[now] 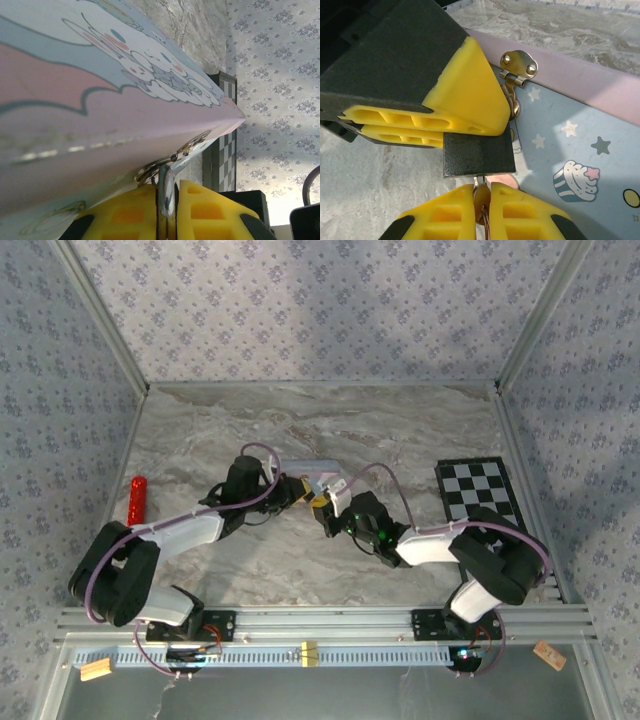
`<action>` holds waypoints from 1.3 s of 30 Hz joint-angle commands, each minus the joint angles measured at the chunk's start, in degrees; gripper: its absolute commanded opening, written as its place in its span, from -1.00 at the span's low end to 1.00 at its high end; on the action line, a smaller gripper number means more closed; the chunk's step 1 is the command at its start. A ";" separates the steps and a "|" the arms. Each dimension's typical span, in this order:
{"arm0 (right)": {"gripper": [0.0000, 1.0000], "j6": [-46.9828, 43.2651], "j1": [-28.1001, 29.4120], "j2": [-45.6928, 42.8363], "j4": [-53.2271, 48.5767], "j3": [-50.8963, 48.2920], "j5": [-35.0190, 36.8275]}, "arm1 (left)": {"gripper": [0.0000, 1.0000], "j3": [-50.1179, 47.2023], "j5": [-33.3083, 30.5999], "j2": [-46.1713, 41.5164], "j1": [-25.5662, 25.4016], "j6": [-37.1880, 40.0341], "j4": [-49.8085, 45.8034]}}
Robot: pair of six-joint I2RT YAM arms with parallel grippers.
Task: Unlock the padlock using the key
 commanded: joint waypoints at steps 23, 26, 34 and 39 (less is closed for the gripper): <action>-1.00 15.08 -0.70 -3.07 -15.71 0.36 1.23 | -0.54 1.04 0.96 6.75 -0.45 3.66 5.07; -1.00 16.56 -0.34 -3.10 -19.24 0.25 3.16 | -0.50 0.61 0.88 8.52 -0.42 2.36 6.83; -1.00 18.60 -0.56 -2.23 -21.52 -0.68 4.91 | -0.29 0.59 -0.08 10.70 -0.90 2.24 7.18; -1.00 20.13 -1.08 -2.42 -22.74 -0.91 6.23 | -0.08 1.72 -7.17 7.38 -0.88 7.18 -3.86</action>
